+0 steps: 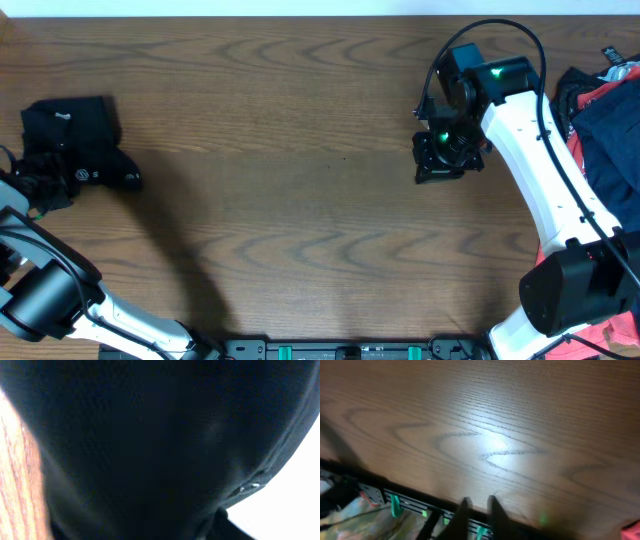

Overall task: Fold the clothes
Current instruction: 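Carry the folded shirt to the table's far-left corner and lower it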

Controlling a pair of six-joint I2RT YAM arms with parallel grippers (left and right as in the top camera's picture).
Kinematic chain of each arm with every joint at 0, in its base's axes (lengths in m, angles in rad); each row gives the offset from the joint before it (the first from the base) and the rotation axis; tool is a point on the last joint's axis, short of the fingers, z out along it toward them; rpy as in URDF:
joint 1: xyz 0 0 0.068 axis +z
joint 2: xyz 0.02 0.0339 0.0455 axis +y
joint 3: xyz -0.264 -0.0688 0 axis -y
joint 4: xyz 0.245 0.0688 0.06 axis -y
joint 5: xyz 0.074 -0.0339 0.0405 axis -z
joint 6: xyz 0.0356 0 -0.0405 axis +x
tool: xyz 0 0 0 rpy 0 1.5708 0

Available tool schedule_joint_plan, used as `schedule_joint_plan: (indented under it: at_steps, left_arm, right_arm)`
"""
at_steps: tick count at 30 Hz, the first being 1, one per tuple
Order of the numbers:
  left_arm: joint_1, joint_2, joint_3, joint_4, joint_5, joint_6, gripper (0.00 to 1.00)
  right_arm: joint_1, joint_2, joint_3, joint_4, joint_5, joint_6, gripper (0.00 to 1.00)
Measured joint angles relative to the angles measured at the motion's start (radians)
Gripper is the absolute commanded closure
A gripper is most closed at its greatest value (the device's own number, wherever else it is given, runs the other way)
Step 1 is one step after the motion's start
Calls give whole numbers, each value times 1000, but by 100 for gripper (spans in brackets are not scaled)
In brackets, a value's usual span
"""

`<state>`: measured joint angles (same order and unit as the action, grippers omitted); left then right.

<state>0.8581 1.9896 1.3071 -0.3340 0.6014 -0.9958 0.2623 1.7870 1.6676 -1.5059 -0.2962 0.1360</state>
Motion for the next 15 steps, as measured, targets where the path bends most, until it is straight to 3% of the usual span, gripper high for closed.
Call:
schedule_joint_plan:
  at_steps: [2, 4, 9, 15]
  left_arm:
    - [3, 0, 0, 0, 10, -4, 35]
    - [5, 0, 0, 0, 27, -9, 35]
    - [6, -29, 0, -1, 50, -11, 35]
    - [6, -203, 0, -48, 52, -10, 29]
  right_arm:
    - [0, 0, 0, -1, -1, -8, 55]
    - [0, 0, -1, 2, -3, -22, 59]
    - [0, 0, -1, 10, -2, -26, 56]
    - [0, 0, -1, 15, -2, -30, 53]
